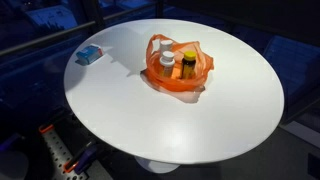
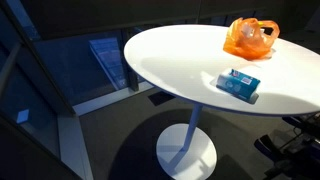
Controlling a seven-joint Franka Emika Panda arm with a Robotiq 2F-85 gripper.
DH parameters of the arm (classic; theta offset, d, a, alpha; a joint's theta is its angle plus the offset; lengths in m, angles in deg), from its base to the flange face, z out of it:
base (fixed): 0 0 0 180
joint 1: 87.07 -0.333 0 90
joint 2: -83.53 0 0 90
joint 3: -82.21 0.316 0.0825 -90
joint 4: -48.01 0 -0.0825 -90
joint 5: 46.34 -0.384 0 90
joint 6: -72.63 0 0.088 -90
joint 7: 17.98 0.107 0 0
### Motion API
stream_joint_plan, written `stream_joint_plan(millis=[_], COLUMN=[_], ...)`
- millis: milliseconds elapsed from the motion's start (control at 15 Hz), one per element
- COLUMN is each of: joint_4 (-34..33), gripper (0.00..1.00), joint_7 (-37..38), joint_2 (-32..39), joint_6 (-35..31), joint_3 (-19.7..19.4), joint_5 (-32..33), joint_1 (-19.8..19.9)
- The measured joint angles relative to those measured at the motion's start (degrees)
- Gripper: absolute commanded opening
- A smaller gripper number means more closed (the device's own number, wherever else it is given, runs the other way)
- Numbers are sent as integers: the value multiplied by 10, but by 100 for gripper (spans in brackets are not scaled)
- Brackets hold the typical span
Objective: Put the blue box in the plastic
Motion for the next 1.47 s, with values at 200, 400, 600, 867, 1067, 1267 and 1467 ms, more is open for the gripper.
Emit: stream_joint_plan(millis=[200, 400, 600, 867, 1067, 1267, 1467], joint_4=[0, 1, 7, 33, 59, 89, 115], gripper=[100, 100, 100, 100, 100, 100, 100], joint_7=[0, 0, 0, 0, 0, 0, -1], joint_2=[-1, 1, 5, 10, 20, 39, 67], joint_6=[0, -3, -43, -109, -161, -221, -289], joint_3=[0, 0, 10, 41, 61, 73, 78], joint_5=[0, -2, -2, -2, -8, -20, -34], joint_1=[0, -3, -20, -54, -79, -100, -115])
